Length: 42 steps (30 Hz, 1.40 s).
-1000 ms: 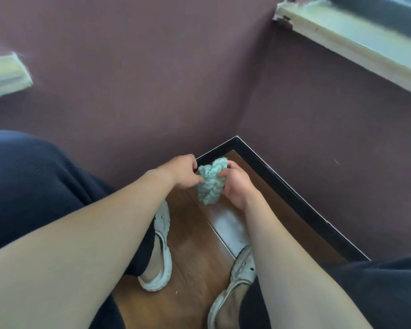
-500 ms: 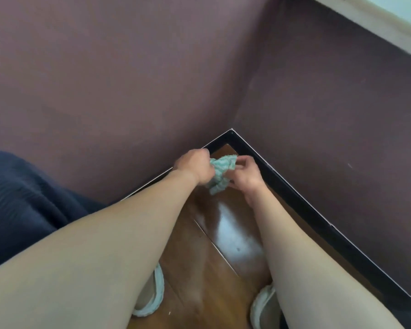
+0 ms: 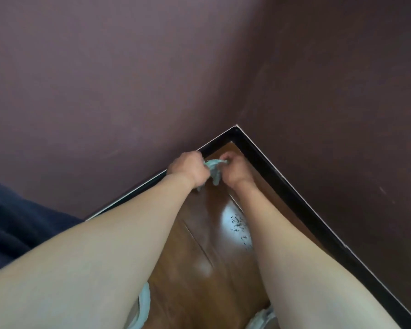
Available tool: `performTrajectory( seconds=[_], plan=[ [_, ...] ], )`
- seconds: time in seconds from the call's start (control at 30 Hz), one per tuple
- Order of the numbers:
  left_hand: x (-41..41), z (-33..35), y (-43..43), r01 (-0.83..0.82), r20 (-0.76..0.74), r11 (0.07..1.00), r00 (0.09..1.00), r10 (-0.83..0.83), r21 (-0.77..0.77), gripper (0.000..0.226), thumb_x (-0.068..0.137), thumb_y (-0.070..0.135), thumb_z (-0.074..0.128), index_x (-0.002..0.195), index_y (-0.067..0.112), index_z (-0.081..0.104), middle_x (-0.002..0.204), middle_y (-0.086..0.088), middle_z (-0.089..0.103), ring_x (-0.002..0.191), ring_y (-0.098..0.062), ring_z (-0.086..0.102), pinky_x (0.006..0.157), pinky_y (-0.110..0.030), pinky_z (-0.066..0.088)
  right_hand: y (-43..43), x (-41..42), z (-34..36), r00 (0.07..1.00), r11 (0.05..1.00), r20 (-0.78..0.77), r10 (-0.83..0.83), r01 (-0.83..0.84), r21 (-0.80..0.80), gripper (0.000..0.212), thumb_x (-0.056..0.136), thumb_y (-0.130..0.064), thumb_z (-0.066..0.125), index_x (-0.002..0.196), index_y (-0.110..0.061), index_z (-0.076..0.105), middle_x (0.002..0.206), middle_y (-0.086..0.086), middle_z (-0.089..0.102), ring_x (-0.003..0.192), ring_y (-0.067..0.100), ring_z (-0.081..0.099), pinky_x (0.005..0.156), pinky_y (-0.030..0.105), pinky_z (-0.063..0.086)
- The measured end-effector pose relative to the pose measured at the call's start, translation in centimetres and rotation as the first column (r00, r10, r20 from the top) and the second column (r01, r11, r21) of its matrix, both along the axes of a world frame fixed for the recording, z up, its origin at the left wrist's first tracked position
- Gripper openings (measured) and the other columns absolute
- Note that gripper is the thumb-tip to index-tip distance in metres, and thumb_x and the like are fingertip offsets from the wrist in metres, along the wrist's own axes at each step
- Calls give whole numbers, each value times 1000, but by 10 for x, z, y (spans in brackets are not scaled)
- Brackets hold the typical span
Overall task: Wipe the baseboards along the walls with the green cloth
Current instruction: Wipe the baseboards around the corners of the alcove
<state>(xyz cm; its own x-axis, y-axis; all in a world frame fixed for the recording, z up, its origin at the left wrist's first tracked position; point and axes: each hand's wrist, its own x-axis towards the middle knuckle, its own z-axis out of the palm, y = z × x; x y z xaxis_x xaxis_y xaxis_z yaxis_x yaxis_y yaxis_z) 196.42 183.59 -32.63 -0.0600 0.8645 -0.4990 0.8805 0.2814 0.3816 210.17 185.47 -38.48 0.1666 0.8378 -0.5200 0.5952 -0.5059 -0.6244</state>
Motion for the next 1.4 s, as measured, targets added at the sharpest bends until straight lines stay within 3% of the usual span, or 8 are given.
performTrajectory(
  seconds=[0.17, 0.37, 0.5, 0.67, 0.83, 0.97, 1.07, 1.4],
  plan=[
    [-2, -12, 10, -37, 14, 997, 999, 38, -66, 33, 90, 29, 61, 118, 13, 68, 124, -14, 68, 113, -34, 65, 96, -38, 54, 20, -19, -30, 967, 994, -230, -105, 108, 0, 25, 69, -9, 59, 73, -33, 61, 84, 1, 71, 81, 27, 69, 76, 42, 60],
    [-19, -21, 15, -47, -8, 985, 999, 46, -169, 31, 91, 22, 55, 116, 9, 67, 121, -14, 69, 110, -32, 66, 95, -36, 54, 53, -30, -18, 866, 952, -446, -226, 293, 86, 36, 86, 6, 52, 115, -16, 57, 94, 6, 60, 77, 18, 57, 68, 20, 48],
    [-30, -25, 14, -67, 13, 974, 997, 71, -218, 28, 90, 16, 55, 113, 9, 69, 119, -11, 69, 110, -31, 65, 94, -32, 53, 60, -33, -28, 808, 900, -438, -394, 436, -5, 41, 74, 4, 60, 107, -17, 47, 88, 12, 66, 81, 22, 60, 84, 43, 57],
    [-34, -33, 7, -61, 26, 970, 997, 69, -236, 24, 89, 16, 55, 106, 9, 69, 113, -13, 71, 106, -32, 66, 87, -31, 52, 22, -60, -32, 832, 955, -469, -297, 254, -155, 25, 78, 3, 61, 89, -19, 63, 102, 9, 73, 92, 23, 68, 87, 47, 58],
    [-34, -36, 3, -35, 60, 963, 997, 52, -266, 33, 91, 17, 52, 120, 9, 65, 117, -14, 70, 107, -33, 67, 90, -35, 55, 4, -70, -29, 844, 970, -514, -154, 29, -243, 32, 83, 5, 55, 94, -19, 71, 93, 4, 71, 80, 17, 64, 65, 24, 53],
    [-33, -31, 8, -30, 57, 978, 997, 43, -207, 30, 92, 17, 53, 116, 6, 68, 121, -14, 69, 112, -33, 65, 96, -35, 54, 24, -50, -30, 811, 950, -496, -311, 277, -143, 37, 89, 14, 45, 108, -2, 72, 116, 19, 69, 101, 34, 68, 87, 45, 58],
    [-31, -32, 12, -41, 70, 982, 996, 55, -183, 32, 93, 19, 53, 118, 4, 67, 122, -16, 68, 114, -33, 64, 98, -38, 53, 36, -35, -25, 709, 899, -563, -425, 404, -170, 48, 90, 17, 37, 119, -7, 66, 116, 14, 64, 93, 28, 64, 71, 36, 58],
    [-19, -46, 18, -67, 78, 983, 994, 81, -169, 16, 93, 22, 56, 100, 12, 67, 113, -13, 71, 106, -32, 66, 90, -31, 52, 26, -47, -31, 653, 894, -611, -448, 344, -287, 51, 88, 12, 35, 119, -22, 57, 113, 12, 62, 91, 29, 66, 77, 46, 58]
  ],
)
